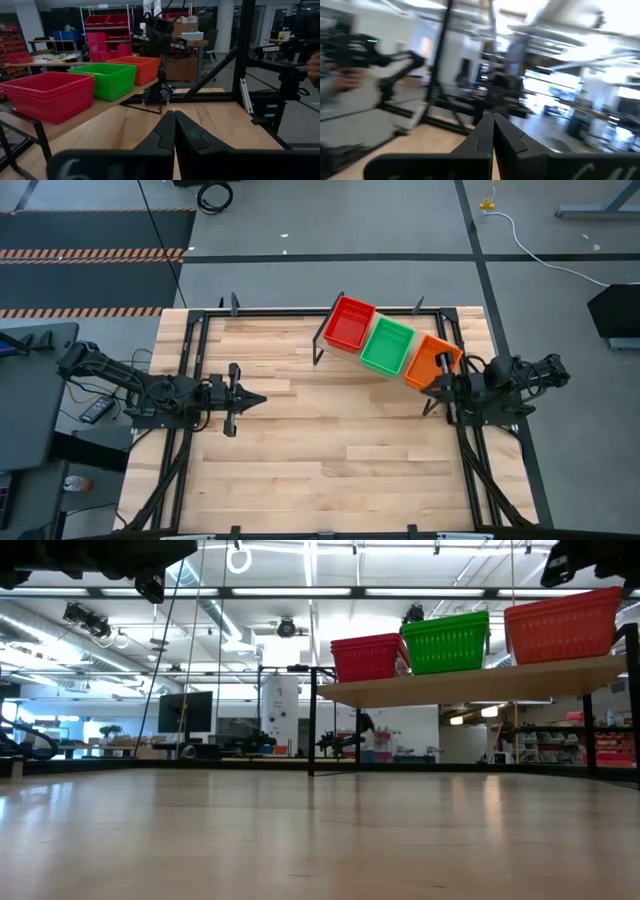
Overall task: Stack baskets on shelf by color
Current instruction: Return to Home Position
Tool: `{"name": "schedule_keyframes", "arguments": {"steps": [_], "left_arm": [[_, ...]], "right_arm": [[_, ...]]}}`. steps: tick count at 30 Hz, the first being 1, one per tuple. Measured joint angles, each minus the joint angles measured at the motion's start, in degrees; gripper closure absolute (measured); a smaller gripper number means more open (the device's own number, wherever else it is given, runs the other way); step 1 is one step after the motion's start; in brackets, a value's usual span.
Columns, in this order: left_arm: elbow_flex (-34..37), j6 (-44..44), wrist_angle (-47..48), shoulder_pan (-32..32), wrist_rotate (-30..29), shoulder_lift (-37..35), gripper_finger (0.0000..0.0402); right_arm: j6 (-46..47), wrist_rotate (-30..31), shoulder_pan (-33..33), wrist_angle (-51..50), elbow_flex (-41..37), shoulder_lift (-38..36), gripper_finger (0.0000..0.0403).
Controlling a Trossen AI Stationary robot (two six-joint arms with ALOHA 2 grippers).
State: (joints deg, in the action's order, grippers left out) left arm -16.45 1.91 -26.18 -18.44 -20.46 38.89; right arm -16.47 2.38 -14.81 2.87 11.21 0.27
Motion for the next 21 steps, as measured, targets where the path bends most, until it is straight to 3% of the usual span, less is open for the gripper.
{"name": "schedule_keyframes", "arguments": {"steps": [4,12,17,21], "left_arm": [[0.0,-0.7,-0.1,0.0,-0.5,0.0,0.0398],[0.0,-0.8,-1.6,0.0,-0.5,0.0,0.0397],[0.0,-0.8,-1.6,0.0,-0.5,0.0,0.0397],[0.0,-0.8,-1.6,0.0,-0.5,0.0,0.0397]], "right_arm": [[1.5,2.1,0.0,2.7,0.0,0.0,0.0394],[1.1,-6.9,0.0,17.7,-3.0,0.0,0.0397],[-1.4,-1.0,0.0,26.6,-7.6,0.1,0.0395],[-3.5,-2.0,0.0,32.4,-7.6,0.0,0.0395]]}}
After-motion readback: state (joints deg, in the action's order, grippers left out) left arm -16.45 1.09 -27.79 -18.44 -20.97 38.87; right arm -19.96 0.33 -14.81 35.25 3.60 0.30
